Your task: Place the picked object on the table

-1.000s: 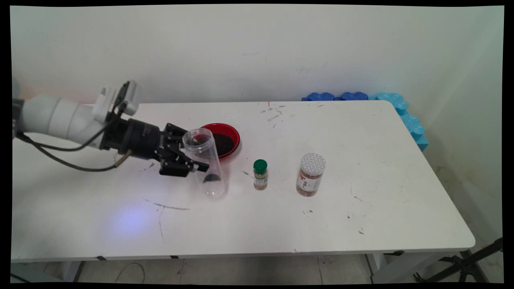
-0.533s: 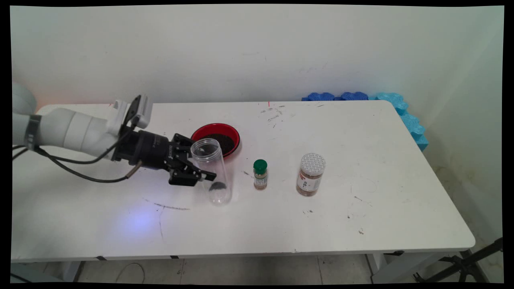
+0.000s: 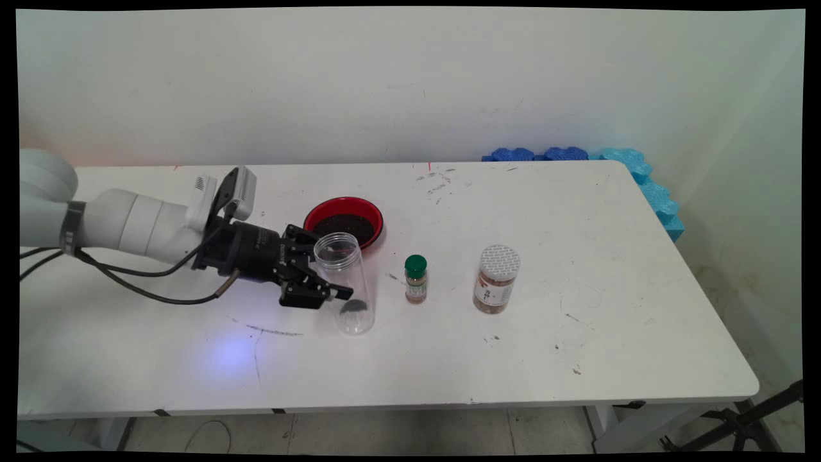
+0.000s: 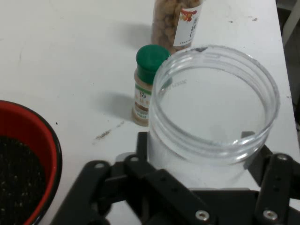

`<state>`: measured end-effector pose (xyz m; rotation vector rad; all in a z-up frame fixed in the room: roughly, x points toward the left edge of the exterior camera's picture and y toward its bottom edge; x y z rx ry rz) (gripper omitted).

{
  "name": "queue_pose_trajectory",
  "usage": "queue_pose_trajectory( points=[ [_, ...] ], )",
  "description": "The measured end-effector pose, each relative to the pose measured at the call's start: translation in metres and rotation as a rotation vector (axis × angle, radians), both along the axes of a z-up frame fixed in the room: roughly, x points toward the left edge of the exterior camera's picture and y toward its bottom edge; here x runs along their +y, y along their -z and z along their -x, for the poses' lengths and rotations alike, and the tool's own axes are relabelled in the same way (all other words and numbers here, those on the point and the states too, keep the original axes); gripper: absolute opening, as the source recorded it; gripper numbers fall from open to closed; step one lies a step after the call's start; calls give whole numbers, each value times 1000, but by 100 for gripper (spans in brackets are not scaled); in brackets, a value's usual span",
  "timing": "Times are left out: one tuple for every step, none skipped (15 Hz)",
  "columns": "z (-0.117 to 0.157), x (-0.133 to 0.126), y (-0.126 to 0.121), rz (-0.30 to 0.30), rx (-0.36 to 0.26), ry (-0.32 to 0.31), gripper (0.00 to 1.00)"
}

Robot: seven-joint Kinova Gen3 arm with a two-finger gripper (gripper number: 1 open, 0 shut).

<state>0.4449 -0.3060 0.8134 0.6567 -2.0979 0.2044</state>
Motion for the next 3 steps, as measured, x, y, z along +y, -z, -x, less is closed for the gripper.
queue_pose_trajectory(
  points=[
    [0, 0, 1, 0, 1, -1, 100],
    [1, 0, 2, 1, 3, -2, 100],
    [2, 0, 2, 3, 4, -3, 100]
  ],
)
